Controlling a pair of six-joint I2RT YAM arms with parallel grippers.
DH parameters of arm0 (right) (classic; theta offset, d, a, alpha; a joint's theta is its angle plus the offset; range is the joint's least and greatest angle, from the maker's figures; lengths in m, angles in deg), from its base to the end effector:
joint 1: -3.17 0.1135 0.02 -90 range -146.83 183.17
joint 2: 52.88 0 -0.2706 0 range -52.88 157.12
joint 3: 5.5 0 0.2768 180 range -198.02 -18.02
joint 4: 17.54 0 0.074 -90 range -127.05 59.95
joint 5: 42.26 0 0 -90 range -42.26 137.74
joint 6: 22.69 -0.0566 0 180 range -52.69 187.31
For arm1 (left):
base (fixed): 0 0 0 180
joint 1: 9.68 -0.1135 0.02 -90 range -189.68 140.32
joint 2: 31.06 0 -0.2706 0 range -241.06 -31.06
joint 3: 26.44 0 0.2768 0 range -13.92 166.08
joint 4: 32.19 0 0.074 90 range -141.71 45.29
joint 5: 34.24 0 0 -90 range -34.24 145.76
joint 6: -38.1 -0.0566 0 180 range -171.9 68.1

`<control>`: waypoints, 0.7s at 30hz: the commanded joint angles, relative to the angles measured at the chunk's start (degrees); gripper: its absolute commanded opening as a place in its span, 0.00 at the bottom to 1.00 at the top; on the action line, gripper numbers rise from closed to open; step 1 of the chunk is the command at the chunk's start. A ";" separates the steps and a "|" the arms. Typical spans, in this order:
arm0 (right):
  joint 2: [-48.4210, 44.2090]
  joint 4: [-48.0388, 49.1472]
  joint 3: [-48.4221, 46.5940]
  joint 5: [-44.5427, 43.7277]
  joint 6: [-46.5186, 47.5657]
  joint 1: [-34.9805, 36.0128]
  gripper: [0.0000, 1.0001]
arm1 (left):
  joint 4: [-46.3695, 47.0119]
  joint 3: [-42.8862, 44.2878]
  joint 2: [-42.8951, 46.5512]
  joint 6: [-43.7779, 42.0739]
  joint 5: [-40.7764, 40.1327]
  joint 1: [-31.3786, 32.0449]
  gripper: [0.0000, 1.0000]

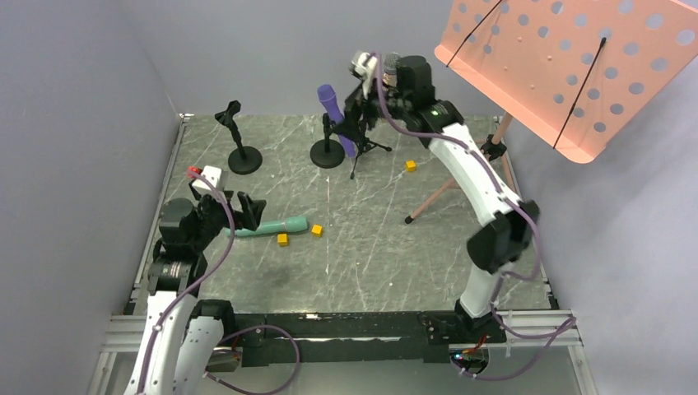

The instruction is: Attach the microphones to the stand

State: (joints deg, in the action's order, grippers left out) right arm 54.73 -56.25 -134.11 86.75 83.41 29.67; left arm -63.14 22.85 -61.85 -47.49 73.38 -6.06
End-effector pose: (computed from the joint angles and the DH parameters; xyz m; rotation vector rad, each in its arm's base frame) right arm 0.4071 0.2428 0.4347 -1.0985 1.5227 0.7616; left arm 0.1735 -0.0281 0.3123 0.2093 1.7809 -0.3752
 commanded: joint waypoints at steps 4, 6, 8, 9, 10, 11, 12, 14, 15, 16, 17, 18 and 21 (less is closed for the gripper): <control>-21.86 -2.59 29.55 17.16 3.22 -1.98 1.00 | 14.85 6.39 -15.25 18.67 16.81 -11.95 0.99; -25.34 -2.39 36.82 19.70 4.11 -1.98 1.00 | 14.22 10.52 -20.41 20.61 17.98 -14.40 0.99; -27.62 -0.69 42.78 21.03 4.27 -1.98 1.00 | 12.05 15.55 -25.63 20.12 18.32 -16.50 0.99; -28.62 1.15 45.43 21.93 3.25 -2.14 1.00 | 10.77 18.16 -28.20 19.10 17.98 -17.32 0.99; -29.36 2.60 47.75 23.30 3.09 -2.41 1.00 | 9.14 20.39 -30.60 17.69 16.72 -17.93 0.99; -29.76 3.79 49.19 24.06 3.05 -2.76 1.00 | 7.52 22.80 -32.83 15.90 15.47 -18.33 0.99; -29.79 5.50 50.30 24.43 1.90 -3.00 1.00 | 6.73 24.64 -35.03 14.73 14.22 -18.56 0.99; -28.77 5.44 50.44 25.51 1.64 -3.06 1.00 | 6.00 27.54 -38.70 13.15 11.83 -18.73 0.99; -27.81 3.88 49.78 26.19 2.48 -2.96 1.00 | 5.99 28.85 -40.06 12.33 10.79 -18.73 0.99; -27.01 2.33 49.09 26.66 3.13 -2.98 1.00 | 5.77 30.20 -41.60 11.98 9.84 -18.73 0.99; -26.18 0.94 48.42 26.78 3.68 -2.98 1.00 | 5.55 31.87 -43.30 11.38 9.00 -18.73 0.97; -25.40 -0.10 47.76 26.91 4.06 -3.02 1.00 | 4.19 35.04 -45.00 10.37 7.84 -18.73 0.95; -24.37 -2.14 47.13 28.76 4.88 -2.95 1.00 | -2.67 45.04 -52.75 6.19 4.94 -18.66 0.89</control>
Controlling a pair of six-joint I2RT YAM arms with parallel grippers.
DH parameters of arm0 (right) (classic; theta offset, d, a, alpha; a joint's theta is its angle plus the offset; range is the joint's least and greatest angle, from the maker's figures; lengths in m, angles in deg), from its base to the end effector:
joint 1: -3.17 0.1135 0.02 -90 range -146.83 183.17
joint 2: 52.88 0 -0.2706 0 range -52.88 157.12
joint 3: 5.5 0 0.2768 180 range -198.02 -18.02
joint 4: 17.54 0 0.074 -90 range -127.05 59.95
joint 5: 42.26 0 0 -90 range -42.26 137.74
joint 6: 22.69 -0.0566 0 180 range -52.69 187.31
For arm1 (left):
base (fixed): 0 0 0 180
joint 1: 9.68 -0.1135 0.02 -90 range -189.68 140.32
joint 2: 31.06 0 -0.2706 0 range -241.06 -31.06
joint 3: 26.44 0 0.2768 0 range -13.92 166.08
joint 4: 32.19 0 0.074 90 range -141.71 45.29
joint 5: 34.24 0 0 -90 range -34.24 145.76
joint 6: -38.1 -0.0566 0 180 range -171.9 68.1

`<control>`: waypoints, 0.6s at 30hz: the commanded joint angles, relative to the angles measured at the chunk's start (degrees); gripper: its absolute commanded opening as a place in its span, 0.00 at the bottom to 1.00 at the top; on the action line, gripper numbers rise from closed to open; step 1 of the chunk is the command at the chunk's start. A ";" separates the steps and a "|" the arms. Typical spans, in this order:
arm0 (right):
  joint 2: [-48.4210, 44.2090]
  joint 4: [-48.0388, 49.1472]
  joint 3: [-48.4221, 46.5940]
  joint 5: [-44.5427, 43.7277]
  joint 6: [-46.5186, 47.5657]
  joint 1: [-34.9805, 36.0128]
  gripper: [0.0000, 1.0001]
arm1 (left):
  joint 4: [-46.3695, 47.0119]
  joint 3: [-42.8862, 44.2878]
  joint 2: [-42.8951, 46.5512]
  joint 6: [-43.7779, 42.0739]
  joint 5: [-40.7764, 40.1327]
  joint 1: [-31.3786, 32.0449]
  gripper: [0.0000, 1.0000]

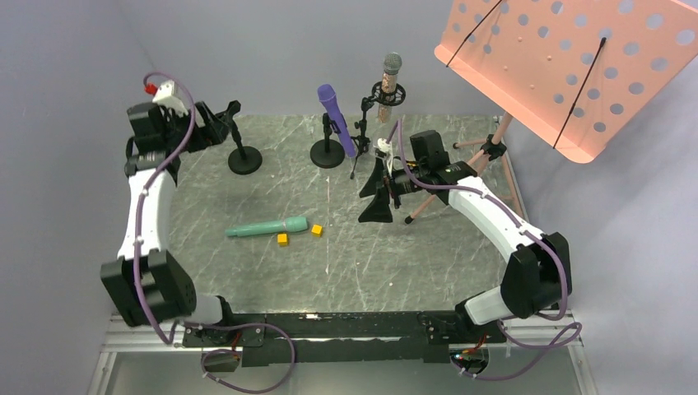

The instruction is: Attach the microphones to the stand

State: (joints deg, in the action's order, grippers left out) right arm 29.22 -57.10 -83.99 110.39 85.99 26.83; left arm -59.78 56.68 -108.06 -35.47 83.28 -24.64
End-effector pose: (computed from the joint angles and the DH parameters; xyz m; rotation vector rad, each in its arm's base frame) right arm 0.2839 0.1793 0.2957 -1.2514 1.7265 1.2925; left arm 0.3448 0.0651 0.3612 -0.2093 1.9196 -0.4830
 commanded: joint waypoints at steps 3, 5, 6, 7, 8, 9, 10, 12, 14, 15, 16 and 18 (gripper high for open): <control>1.69 -3.75 -3.84 5.83 4.16 0.04 1.00 | -11.94 19.95 -12.70 -11.24 -5.75 0.21 0.82; 1.71 -4.80 -4.24 5.69 5.21 0.06 1.00 | -13.10 22.79 -15.11 -15.17 -3.32 0.64 0.79; 1.72 -4.93 -4.20 5.63 5.38 0.07 1.00 | -13.70 24.25 -16.16 -17.76 -2.80 1.13 0.80; 1.67 -4.82 -4.18 5.76 5.34 0.07 1.00 | -14.43 25.80 -17.30 -19.75 -2.49 1.70 0.80; 1.66 -4.78 -4.10 6.07 5.29 0.07 1.00 | -15.45 27.87 -18.65 -21.25 -2.09 2.38 0.81; 1.68 -4.85 -4.08 6.37 5.40 0.07 1.00 | -16.51 30.11 -20.05 -22.73 -1.61 3.12 0.81; 1.76 -4.98 -4.07 6.56 5.55 0.07 1.00 | -17.58 32.23 -21.44 -24.51 -1.36 4.02 0.81; 2.11 -5.30 -4.20 6.49 5.83 0.09 1.00 | -19.01 36.12 -24.12 -26.47 -3.71 5.80 0.81; 2.48 -5.99 -4.48 6.14 6.41 0.16 1.00 | -19.90 39.60 -26.46 -28.27 -6.42 7.52 0.79; 2.61 -6.23 -4.59 6.07 6.65 0.14 1.00 | -20.30 41.21 -27.47 -29.57 -6.62 7.98 0.76; 2.79 -6.40 -4.75 6.00 6.76 0.16 1.00 | -20.20 41.96 -28.30 -30.70 -6.38 8.30 0.73; 2.91 -7.09 -5.01 6.07 7.13 0.16 1.00 | -19.50 42.24 -29.39 -32.50 -5.42 8.75 0.66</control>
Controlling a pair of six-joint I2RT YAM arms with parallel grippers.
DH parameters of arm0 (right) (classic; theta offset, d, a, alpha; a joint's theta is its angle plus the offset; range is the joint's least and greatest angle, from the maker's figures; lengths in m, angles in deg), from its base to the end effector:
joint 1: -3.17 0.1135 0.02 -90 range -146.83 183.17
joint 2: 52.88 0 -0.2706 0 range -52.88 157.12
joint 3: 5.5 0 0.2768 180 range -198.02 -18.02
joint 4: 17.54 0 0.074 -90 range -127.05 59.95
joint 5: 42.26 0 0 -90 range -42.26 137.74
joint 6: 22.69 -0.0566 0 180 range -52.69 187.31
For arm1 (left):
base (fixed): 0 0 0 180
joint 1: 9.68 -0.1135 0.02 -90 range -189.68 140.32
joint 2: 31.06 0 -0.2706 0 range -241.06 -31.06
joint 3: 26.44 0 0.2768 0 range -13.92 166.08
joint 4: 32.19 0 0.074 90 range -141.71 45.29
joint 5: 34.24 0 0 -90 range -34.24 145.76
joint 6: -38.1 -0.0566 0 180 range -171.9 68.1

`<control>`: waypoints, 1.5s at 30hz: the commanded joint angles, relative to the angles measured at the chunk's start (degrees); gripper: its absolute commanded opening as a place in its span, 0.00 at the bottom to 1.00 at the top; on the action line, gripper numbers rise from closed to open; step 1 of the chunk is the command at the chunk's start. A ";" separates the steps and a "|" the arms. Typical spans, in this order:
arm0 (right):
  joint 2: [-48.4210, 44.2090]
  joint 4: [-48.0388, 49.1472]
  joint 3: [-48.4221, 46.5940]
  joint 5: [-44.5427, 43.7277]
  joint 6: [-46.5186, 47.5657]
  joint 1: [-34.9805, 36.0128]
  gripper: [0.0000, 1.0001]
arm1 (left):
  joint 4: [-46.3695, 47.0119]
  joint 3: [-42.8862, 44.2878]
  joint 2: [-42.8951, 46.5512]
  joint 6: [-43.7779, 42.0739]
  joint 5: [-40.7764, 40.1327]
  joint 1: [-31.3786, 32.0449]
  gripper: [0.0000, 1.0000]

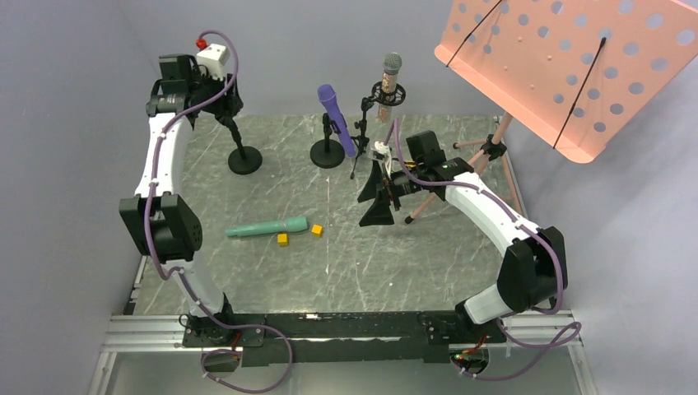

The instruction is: Attach the microphones to the stand

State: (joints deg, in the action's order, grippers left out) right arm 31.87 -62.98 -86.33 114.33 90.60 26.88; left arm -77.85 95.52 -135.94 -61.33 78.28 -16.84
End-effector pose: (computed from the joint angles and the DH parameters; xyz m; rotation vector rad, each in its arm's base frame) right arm 0.2851 0.1820 0.2908 -1.3013 1.7163 1.3773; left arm 0.4641 0.0364 0.3959 0.2791 2.0166 -0.2251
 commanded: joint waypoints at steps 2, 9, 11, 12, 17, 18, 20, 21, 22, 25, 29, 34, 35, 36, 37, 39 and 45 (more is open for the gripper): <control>0.35 -1.52 -2.74 2.22 2.85 0.11 1.00 | -0.43 3.11 -2.08 -7.78 -1.04 1.38 0.60; 0.77 -2.71 -3.26 2.42 3.97 0.11 1.00 | 0.79 4.10 -4.40 -11.01 -4.15 2.44 0.52; 0.86 -2.92 -3.29 2.26 4.21 0.11 1.00 | 1.12 4.22 -5.05 -11.83 -5.30 2.71 0.52; 0.88 -2.93 -3.32 2.21 4.22 0.11 1.00 | 1.38 4.21 -5.35 -12.05 -5.70 2.76 0.52; 0.93 -2.76 -3.23 1.87 4.34 0.11 1.00 | 1.44 4.58 -7.56 -12.37 -5.68 2.94 0.51; 0.96 -2.71 -3.19 1.88 4.38 0.18 1.00 | 1.49 4.59 -7.95 -12.43 -5.81 3.01 0.49; 1.05 -2.84 -3.23 1.83 4.42 0.16 1.00 | 1.58 4.79 -8.58 -12.58 -6.23 3.16 0.48; 1.11 -2.82 -3.23 1.74 4.40 0.08 1.00 | 1.64 4.94 -8.80 -12.65 -6.25 3.20 0.48; 1.14 -2.84 -3.23 1.66 4.52 0.11 1.00 | 1.80 5.05 -9.03 -12.78 -6.38 3.22 0.47; 1.28 -3.00 -3.23 1.64 4.62 0.16 1.00 | 1.85 6.00 -9.75 -12.96 -6.54 3.31 0.40; 1.39 -3.28 -3.36 1.61 4.97 0.11 1.00 | 1.83 6.85 -10.40 -13.28 -6.74 3.53 0.25; 1.47 -3.70 -3.49 1.50 5.31 0.11 1.00 | 1.04 7.82 -10.66 -13.40 -5.37 3.86 0.00; 1.43 -3.72 -3.49 1.40 5.43 0.11 1.00 | 0.67 8.03 -10.23 -13.26 -4.70 4.01 0.00; 1.46 -3.79 -3.49 1.45 5.47 0.11 1.00 | 0.57 7.79 -9.85 -13.20 -4.03 4.19 0.00; 1.49 -3.85 -3.49 1.43 5.60 0.11 1.00 | 0.68 7.50 -9.01 -13.16 -3.41 4.37 0.00; 1.56 -3.87 -3.56 1.37 5.69 0.11 1.00 | 0.96 6.48 -6.66 -12.55 -1.85 4.78 0.00; 1.72 -3.99 -3.58 1.46 5.79 0.11 1.00 | 2.77 -0.34 1.11 -12.15 1.73 6.62 0.00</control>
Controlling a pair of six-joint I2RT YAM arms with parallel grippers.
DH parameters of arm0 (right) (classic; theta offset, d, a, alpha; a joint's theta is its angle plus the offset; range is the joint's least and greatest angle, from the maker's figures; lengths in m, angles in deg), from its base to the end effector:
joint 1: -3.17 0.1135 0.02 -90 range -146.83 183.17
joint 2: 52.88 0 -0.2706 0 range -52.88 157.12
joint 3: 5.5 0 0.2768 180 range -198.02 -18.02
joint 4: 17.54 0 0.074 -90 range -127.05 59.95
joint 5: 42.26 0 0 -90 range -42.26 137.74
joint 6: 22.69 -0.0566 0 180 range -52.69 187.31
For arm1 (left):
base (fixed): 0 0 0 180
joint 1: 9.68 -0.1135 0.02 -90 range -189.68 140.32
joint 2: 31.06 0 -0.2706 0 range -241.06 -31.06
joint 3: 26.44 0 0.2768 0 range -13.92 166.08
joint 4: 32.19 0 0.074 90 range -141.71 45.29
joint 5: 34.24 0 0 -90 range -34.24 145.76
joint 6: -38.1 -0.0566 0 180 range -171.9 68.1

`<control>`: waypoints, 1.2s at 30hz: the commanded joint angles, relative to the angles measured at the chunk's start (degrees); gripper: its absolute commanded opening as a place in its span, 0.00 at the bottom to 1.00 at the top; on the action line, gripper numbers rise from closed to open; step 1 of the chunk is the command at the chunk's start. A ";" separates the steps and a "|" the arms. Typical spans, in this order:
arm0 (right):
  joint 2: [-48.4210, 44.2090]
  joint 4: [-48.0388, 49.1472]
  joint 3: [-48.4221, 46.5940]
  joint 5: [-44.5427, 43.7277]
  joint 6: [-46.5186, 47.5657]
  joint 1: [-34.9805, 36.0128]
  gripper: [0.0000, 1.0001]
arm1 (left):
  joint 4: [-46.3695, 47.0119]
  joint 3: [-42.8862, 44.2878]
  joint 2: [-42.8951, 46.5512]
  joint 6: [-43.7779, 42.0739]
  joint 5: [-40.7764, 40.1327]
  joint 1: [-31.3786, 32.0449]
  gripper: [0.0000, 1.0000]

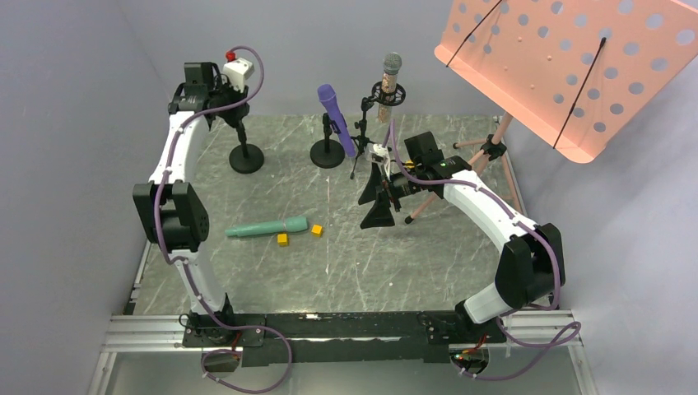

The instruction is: Attach the microphones to the stand

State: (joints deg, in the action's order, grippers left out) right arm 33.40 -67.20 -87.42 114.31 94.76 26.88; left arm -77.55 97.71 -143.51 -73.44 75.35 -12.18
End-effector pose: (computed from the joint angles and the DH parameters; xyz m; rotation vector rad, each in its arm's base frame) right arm 0.2860 0.1823 0.2844 -1.3337 1.7309 1.3796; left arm 0.5007 0.0029 0.3492 0.5423 2.0521 -0.1212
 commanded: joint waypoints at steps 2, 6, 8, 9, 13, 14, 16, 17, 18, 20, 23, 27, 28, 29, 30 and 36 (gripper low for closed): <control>0.12 0.21 -2.42 1.42 1.56 0.11 1.00 | 2.92 -5.44 11.23 -0.47 5.17 2.97 0.00; 0.25 0.41 -2.40 1.24 1.45 0.09 1.00 | 3.39 -11.11 15.23 -0.84 5.47 6.51 0.00; 0.29 0.46 -2.35 1.11 1.47 0.05 1.00 | 3.50 -12.95 16.75 -0.31 6.11 7.73 0.00; 0.29 0.49 -2.32 1.04 1.47 0.03 1.00 | 3.55 -13.80 17.46 0.00 6.54 8.49 0.00; 0.52 0.51 -2.31 0.70 1.52 0.03 1.00 | 2.95 -17.01 20.14 -0.45 6.81 11.81 0.00; 0.58 0.50 -2.29 0.67 1.56 0.03 1.00 | 2.62 -17.71 20.73 -0.56 6.92 12.74 0.00; 0.70 0.41 -2.30 0.63 1.62 0.03 1.00 | 1.76 -19.10 21.87 -1.10 6.99 14.48 0.00; 0.75 0.41 -2.29 0.55 1.71 0.00 1.00 | 1.63 -19.97 22.56 -1.13 7.12 15.32 0.00; 0.80 0.41 -2.31 0.51 1.69 0.02 1.00 | 1.49 -20.74 23.20 -1.20 7.19 16.00 0.00; 1.02 0.32 -2.31 0.57 1.82 0.03 1.00 | 0.97 -21.99 24.28 -1.11 7.71 17.35 0.00; 1.32 0.25 -2.35 0.61 1.88 0.02 1.00 | 0.77 -23.65 25.82 -0.35 9.30 19.12 0.00; 1.82 -0.12 -2.48 0.49 2.12 0.03 1.00 | 0.77 -25.60 27.21 0.54 10.02 20.77 0.00; 1.79 -0.17 -2.49 0.40 2.24 0.08 1.00 | 0.96 -26.07 27.28 0.73 9.90 21.00 0.00; 1.83 -0.13 -2.49 0.33 2.14 0.03 1.00 | 0.94 -26.44 27.40 0.86 9.82 21.46 0.00; 1.80 -0.05 -2.41 0.32 2.17 -0.02 1.00 | 0.84 -26.73 27.37 1.02 9.59 21.81 0.00; 2.22 -0.36 -2.52 0.10 2.50 0.03 1.00 | -1.87 -26.19 26.34 1.19 7.48 24.27 0.08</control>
State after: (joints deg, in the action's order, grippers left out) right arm 35.32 -67.53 -87.42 113.80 95.39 26.88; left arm -80.13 70.32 -118.96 -72.98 82.83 10.61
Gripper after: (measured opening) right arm 0.994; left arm 0.259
